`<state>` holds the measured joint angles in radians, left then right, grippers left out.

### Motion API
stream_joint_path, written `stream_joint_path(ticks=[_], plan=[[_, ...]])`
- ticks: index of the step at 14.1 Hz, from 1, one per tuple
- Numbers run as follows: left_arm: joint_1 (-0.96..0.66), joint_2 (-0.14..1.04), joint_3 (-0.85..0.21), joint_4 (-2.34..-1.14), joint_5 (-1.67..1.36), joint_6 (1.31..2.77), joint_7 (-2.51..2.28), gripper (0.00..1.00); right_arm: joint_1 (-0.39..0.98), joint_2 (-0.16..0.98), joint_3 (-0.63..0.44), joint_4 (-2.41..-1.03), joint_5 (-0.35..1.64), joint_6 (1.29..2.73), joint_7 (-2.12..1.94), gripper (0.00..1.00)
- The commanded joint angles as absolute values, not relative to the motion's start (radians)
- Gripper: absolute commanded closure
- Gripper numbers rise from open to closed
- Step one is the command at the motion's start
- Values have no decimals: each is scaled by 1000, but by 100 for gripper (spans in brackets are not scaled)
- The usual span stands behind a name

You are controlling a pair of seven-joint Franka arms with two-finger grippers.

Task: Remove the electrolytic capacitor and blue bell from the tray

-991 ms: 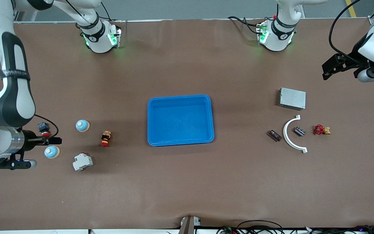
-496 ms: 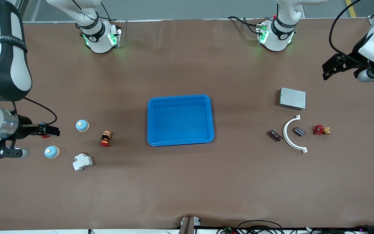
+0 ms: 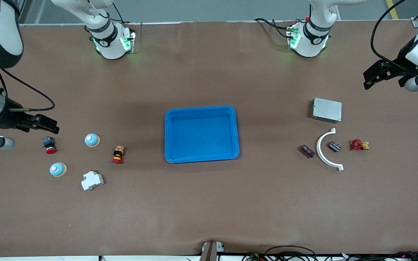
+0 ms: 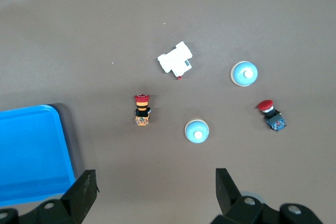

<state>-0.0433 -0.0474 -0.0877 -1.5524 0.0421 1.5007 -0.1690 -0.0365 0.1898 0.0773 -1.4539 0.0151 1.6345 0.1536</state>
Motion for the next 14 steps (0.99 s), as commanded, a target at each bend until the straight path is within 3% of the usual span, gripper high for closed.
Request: stream_joint_path(ticks=[1, 14], plan=[[-41, -52, -92, -1540, 61, 1471, -167, 0, -35, 144, 66, -1485, 25, 1615, 184, 0], [-43, -54, -100, -1537, 55, 1471, -155, 0, -94, 120, 64, -1393, 21, 1457, 80, 0]])
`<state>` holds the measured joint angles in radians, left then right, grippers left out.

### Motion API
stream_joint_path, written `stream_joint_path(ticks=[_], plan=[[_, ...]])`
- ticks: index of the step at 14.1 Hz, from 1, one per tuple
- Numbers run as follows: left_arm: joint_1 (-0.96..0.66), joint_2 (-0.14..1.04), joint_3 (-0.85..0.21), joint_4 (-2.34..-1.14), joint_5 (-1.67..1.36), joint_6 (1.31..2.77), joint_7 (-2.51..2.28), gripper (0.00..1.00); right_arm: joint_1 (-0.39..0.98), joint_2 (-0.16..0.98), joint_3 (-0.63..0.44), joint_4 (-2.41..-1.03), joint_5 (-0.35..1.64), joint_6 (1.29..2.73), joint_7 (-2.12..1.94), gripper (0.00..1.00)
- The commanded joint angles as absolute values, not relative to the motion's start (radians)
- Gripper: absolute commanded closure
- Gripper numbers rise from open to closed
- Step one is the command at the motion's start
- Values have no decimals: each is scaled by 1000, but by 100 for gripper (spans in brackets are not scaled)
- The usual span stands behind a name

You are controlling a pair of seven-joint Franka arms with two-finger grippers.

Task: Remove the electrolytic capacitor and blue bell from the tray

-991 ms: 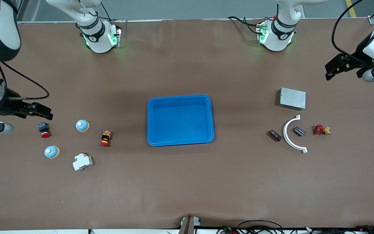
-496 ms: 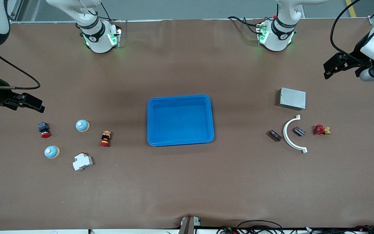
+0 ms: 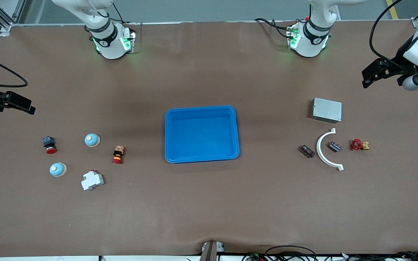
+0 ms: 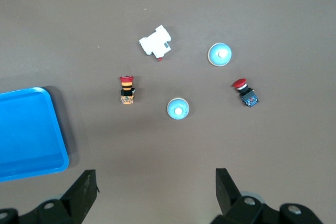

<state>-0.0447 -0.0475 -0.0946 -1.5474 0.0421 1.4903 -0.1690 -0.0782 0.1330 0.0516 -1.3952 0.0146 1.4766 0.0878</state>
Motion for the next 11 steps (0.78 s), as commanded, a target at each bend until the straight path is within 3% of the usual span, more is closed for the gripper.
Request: stream_joint_path(ticks=[1, 11], plan=[[-41, -54, -97, -1537, 58, 1471, -150, 0, -94, 112, 66, -1393, 23, 1451, 81, 0], [-41, -54, -95, -1537, 46, 1470, -150, 0, -92, 71, 64, -1394, 26, 1462, 80, 0]])
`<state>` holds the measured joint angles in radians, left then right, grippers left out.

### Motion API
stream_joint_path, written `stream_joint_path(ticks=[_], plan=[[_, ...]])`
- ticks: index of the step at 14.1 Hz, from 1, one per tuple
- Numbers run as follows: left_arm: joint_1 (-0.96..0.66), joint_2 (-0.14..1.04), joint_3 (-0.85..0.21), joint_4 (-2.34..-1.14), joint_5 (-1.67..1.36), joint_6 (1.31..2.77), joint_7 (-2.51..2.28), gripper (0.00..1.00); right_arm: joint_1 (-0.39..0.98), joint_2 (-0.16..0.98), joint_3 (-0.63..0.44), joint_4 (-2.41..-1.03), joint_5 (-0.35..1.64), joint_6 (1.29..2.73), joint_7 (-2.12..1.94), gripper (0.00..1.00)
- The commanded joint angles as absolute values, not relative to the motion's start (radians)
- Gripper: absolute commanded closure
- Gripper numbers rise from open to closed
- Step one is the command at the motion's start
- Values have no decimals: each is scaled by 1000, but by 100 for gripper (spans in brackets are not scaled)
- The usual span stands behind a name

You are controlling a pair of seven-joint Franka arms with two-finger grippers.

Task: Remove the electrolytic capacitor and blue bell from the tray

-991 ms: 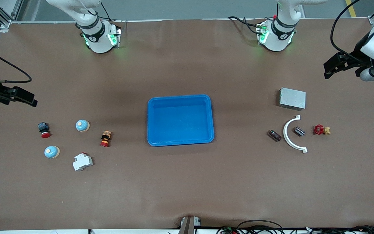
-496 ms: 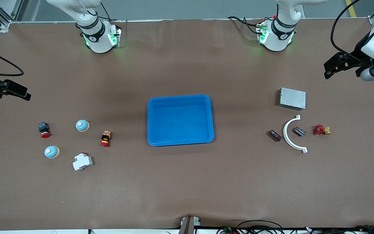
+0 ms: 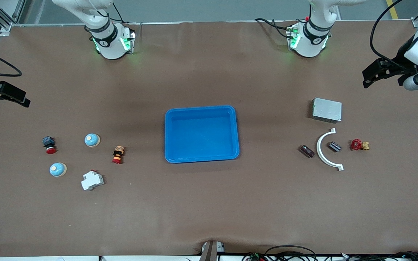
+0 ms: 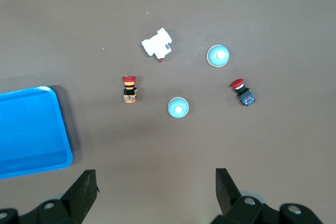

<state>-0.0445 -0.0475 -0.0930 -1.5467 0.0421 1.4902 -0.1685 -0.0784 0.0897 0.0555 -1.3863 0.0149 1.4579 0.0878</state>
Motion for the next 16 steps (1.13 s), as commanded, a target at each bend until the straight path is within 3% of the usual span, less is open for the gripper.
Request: stream_joint_path(ticks=[1, 16], plan=[[-41, -54, -97, -1537, 46, 1467, -150, 0, -94, 71, 64, -1394, 28, 1468, 80, 0], [-41, -58, -95, -1537, 46, 1451, -149, 0, -94, 66, 64, -1401, 52, 1479, 72, 0]])
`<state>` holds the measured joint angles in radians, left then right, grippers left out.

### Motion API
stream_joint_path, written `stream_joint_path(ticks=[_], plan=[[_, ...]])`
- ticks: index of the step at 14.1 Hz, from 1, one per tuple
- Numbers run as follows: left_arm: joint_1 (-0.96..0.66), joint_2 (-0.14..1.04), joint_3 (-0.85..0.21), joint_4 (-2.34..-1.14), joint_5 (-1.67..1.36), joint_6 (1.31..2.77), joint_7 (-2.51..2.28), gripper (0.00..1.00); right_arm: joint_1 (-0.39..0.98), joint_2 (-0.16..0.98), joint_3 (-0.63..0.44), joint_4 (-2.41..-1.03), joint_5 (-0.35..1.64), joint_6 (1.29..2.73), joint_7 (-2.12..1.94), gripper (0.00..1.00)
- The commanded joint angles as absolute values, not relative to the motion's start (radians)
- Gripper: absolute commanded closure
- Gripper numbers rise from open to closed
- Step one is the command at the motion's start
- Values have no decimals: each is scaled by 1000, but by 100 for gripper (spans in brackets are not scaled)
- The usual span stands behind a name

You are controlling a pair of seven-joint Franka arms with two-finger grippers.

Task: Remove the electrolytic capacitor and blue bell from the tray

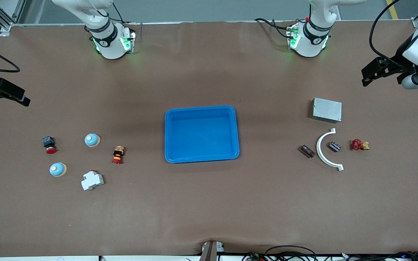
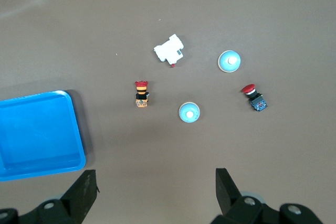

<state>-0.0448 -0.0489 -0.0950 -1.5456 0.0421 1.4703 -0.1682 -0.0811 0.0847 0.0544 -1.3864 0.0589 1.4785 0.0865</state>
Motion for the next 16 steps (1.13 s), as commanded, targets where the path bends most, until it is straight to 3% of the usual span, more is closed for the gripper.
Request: stream_joint_path(ticks=[1, 16], plan=[[-41, -58, -95, -1537, 46, 1451, -149, 0, -92, 66, 66, -1399, 37, 1482, 49, 0], [-40, -58, -91, -1537, 44, 1451, -149, 0, -92, 67, 67, -1401, 25, 1480, 20, 0]])
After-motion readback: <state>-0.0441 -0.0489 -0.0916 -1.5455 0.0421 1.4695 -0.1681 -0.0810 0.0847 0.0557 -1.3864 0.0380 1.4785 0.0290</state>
